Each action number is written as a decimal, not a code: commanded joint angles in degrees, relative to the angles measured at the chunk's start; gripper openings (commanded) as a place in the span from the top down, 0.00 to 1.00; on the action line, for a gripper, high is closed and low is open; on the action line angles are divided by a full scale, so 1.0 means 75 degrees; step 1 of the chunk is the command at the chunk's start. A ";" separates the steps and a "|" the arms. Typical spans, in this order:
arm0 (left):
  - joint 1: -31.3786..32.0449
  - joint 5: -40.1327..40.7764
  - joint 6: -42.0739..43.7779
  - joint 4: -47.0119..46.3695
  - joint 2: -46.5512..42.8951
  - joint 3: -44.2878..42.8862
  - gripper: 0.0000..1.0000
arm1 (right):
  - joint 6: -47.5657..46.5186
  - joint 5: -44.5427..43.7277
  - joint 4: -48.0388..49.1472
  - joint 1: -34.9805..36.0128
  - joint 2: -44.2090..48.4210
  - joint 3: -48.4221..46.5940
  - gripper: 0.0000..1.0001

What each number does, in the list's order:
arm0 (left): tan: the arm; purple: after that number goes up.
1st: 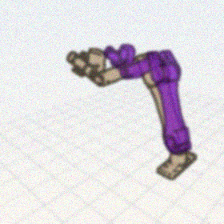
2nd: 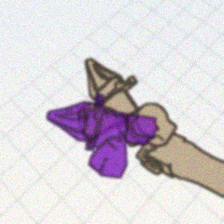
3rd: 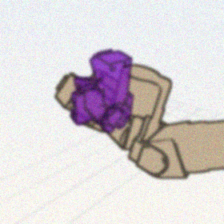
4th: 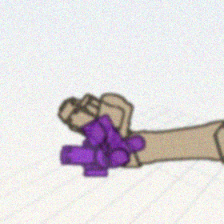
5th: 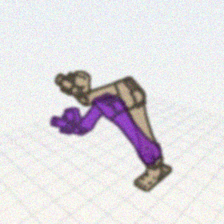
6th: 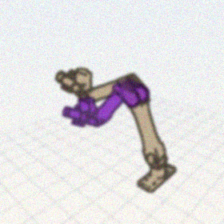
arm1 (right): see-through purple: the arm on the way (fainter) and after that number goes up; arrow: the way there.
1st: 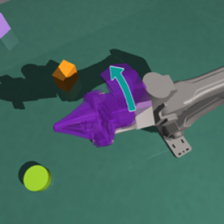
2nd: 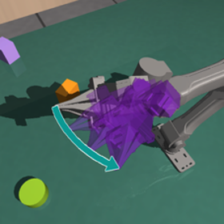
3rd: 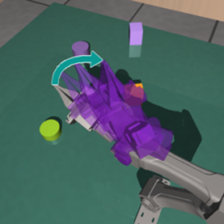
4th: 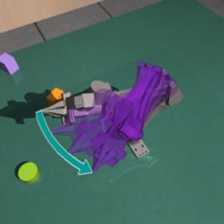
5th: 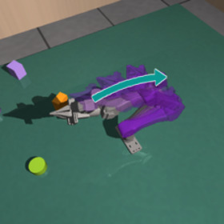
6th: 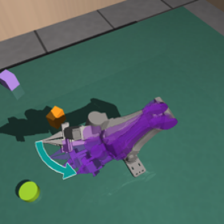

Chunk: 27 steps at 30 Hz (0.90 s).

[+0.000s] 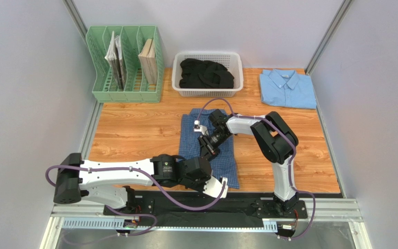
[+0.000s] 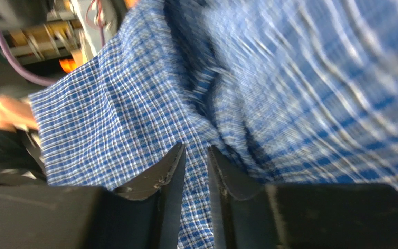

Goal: Fold and stack the long sleeve shirts
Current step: Fold the shirt

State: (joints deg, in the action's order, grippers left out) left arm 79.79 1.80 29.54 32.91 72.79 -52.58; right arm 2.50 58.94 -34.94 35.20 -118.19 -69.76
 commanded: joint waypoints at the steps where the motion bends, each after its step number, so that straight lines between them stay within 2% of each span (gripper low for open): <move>1: 0.0037 -0.1212 -0.0575 0.1869 -0.0284 -0.0980 1.00 | -0.0507 0.0121 -0.0332 0.0241 0.0911 -0.0167 0.68; 4: -0.0173 -0.1516 -0.0377 0.2198 -0.0424 -0.1320 1.00 | -0.0882 0.0298 -0.1070 -0.0274 0.0935 -0.0776 0.66; 10: -0.1496 -0.2640 0.0583 0.2655 0.0219 -0.2000 1.00 | -0.1376 0.0157 -0.2102 -0.1364 0.0187 -0.2380 0.66; 17: -0.3334 -0.4071 0.2327 0.3697 0.2056 -0.3593 1.00 | -0.1260 -0.0580 -0.2349 -0.1775 -0.0692 -0.3694 0.66; 21: -0.4040 -0.4306 0.3243 0.4026 0.3159 -0.4531 0.99 | -0.0956 -0.0254 -0.2466 -0.1939 -0.1174 -0.4046 0.66; 24: -0.4450 -0.4447 0.3923 0.4213 0.4143 -0.5351 0.94 | -0.0885 -0.0252 -0.2455 -0.2045 -0.1268 -0.4140 0.66; 27: -0.4872 -0.4646 0.4287 0.4016 0.4999 -0.5926 0.81 | -0.0896 -0.0475 -0.2466 -0.2185 -0.1268 -0.4304 0.65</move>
State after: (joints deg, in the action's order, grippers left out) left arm 46.30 -28.47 52.86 62.61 104.84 -91.92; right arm -4.97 56.01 -52.73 20.47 -127.98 -98.21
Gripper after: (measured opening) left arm 0.144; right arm 0.346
